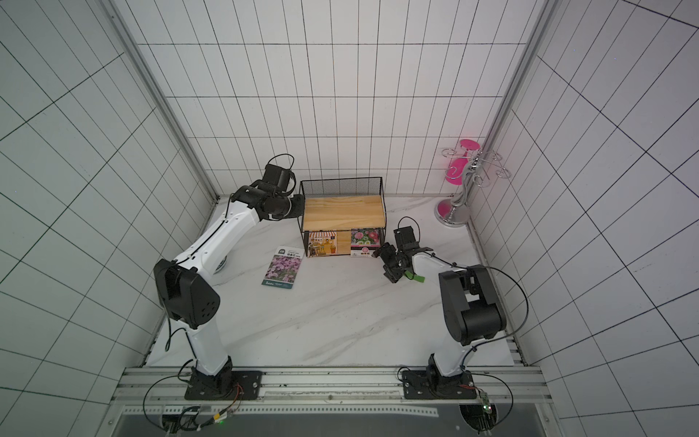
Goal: Take the seed bag off the shelf
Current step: Pick up the seed packet from the shelf.
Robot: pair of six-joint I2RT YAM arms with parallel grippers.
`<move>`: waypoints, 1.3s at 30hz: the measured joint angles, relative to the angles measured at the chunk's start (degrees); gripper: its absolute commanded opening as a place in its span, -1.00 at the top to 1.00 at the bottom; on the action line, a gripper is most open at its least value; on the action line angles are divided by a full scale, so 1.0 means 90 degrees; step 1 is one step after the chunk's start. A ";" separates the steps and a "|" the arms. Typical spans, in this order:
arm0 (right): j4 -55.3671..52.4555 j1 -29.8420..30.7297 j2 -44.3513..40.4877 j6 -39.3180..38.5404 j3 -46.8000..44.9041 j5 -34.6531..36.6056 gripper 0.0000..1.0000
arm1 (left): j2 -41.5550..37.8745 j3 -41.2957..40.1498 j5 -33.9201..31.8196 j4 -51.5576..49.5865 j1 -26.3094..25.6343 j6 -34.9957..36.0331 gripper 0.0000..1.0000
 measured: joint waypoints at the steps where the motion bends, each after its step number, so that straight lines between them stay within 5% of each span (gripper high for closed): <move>1: 0.0090 0.0036 0.0053 0.0068 0.0017 0.0049 -0.60 | 0.0000 -0.0002 0.0005 0.0000 0.0000 -0.0002 1.00; 24: 0.1134 0.0452 0.0816 0.0809 0.0459 0.0823 -0.07 | -0.0010 -0.0024 0.0051 0.0022 0.0022 0.0044 1.00; 31: 0.1239 0.0532 0.1022 0.0911 0.0699 0.1086 0.66 | -0.0010 -0.0017 0.0083 0.0017 0.0029 0.0063 1.00; 39: 0.1226 0.0627 0.1076 0.0974 0.0780 0.1258 0.94 | -0.0010 -0.0017 0.0095 0.0015 0.0034 0.0085 1.00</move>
